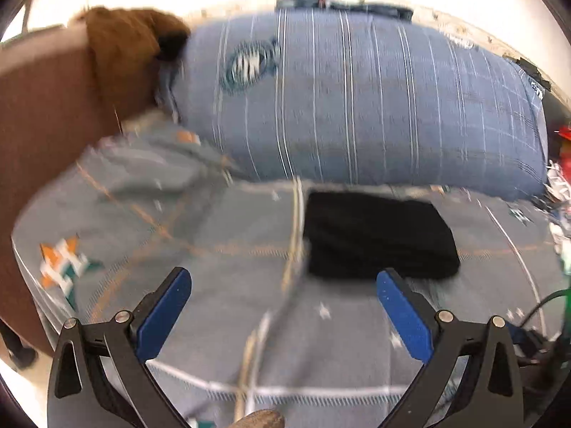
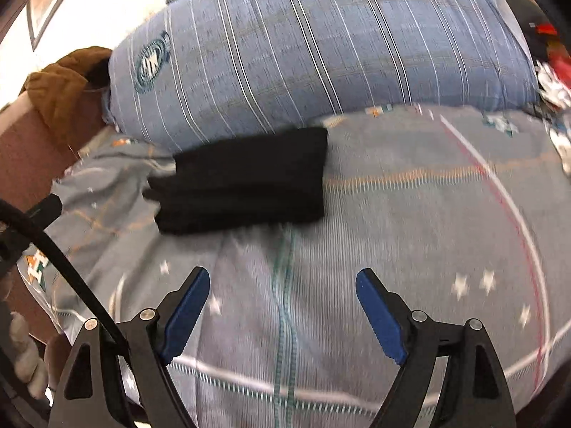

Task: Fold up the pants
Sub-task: 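Release the pants and withdraw both grippers from the folded stack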

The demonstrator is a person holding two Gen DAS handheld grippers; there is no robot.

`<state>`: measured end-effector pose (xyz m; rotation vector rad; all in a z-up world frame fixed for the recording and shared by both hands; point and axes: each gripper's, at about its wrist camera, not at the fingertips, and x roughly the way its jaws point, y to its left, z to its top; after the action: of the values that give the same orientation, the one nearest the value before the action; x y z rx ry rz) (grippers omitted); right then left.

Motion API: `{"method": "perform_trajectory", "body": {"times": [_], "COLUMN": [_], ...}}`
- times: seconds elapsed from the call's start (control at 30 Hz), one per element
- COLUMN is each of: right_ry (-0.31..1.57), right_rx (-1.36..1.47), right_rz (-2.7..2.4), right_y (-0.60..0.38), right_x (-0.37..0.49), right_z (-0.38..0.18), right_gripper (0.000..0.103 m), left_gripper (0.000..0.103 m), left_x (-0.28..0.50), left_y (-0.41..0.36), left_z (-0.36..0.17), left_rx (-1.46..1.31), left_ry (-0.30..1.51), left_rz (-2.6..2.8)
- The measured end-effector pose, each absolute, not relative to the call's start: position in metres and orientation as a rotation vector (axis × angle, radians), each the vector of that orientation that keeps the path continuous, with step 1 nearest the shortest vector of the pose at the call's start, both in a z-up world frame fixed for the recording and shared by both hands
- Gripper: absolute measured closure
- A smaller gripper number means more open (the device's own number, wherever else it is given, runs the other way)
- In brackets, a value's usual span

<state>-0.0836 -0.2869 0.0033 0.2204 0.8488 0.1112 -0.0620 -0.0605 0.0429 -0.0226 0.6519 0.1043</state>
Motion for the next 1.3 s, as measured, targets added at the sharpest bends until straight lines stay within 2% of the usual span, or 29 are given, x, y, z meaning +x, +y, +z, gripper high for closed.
{"method": "perform_trajectory", "body": {"times": [0.23,0.47,1.3], "right_ry": [0.870,0.830,0.870], "right_rx": [0.134,0.050,-0.045], "right_rz": [0.090,0.071,0.068], "right_y": [-0.270,-0.259,-0.240], "right_x": [-0.100,-0.106,-0.093], "right_z": [-0.004,0.005,-0.010], "right_gripper": [0.015,0.012,0.011], "left_gripper": [0.000,0.000,0.000], "left_x": [-0.071,-0.075,-0.058], "left_y": [-0.053,-0.064,-0.060], "left_z": [0.017,0.009,-0.018], "left_rx": [-0.081,-0.050,-0.080], "left_ry": [0.773,0.802,0.900], "left_rz": [0.088,0.051,-0.005]}}
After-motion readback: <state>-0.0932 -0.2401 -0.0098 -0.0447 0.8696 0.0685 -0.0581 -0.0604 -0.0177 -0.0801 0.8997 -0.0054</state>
